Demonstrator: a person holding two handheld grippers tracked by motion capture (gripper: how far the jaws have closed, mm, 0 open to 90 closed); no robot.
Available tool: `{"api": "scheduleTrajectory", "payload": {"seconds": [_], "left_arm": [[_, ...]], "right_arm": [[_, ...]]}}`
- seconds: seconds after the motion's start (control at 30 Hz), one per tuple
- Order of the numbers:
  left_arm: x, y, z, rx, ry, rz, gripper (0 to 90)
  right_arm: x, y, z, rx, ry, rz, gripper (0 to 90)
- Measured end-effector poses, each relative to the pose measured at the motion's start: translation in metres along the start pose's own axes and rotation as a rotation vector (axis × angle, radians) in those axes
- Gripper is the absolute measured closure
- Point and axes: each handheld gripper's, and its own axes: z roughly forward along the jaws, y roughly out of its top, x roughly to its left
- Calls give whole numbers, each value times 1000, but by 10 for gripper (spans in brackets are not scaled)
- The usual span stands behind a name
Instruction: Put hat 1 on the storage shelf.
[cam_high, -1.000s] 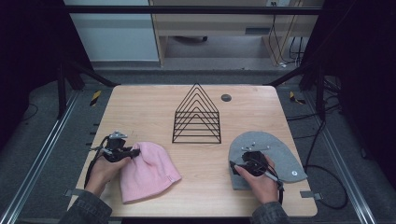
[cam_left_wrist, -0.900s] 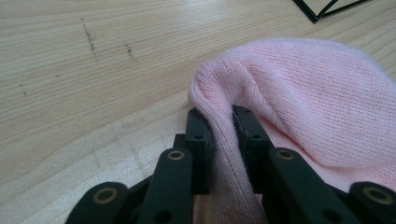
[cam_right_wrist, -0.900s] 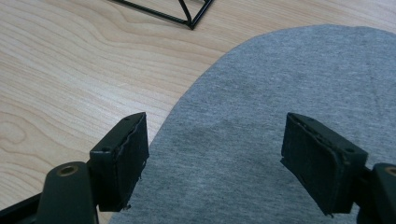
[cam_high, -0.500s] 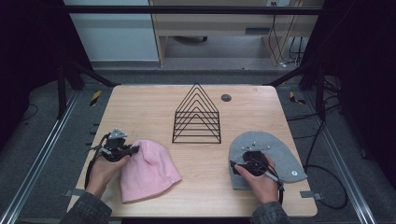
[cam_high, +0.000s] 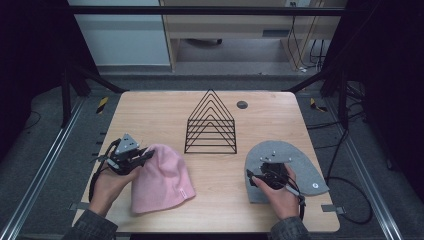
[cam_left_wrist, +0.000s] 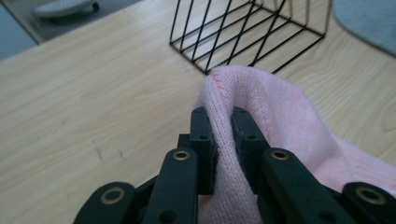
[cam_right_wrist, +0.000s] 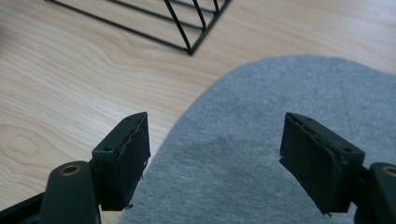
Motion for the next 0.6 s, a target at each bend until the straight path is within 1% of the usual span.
{"api": "scheduleTrajectory", "payload": {"seconds": [0.07, 0.1, 0.17, 0.2, 0.27, 0.4, 0.43, 0.5, 0.6], "left_arm": [[-3, 9, -6, -19, -17, 23, 805], [-5, 14, -8, -25, -22, 40, 804], [-7, 22, -11, -21, -25, 74, 805], [-8, 26, -13, -24, -31, 80, 805], [-9, 31, -15, -38, -44, 86, 804], [-9, 40, -19, -51, -55, 97, 805], [-9, 43, -20, -54, -55, 105, 805], [-8, 49, -23, -61, -47, 124, 805], [-7, 58, -28, -78, -41, 128, 805]], "right_arm": [[1, 4, -4, -31, 14, 7, 247], [1, 6, -6, -47, 15, 6, 250], [1, 9, -9, -69, 9, -2, 256], [2, 11, -11, -78, 13, 6, 260], [4, 13, -13, -98, 14, -1, 270], [11, 18, -16, -121, 27, -31, 295], [12, 20, -18, -130, 32, -47, 300], [17, 24, -21, -142, 39, -63, 309], [25, 32, -25, -143, 59, -92, 308]]}}
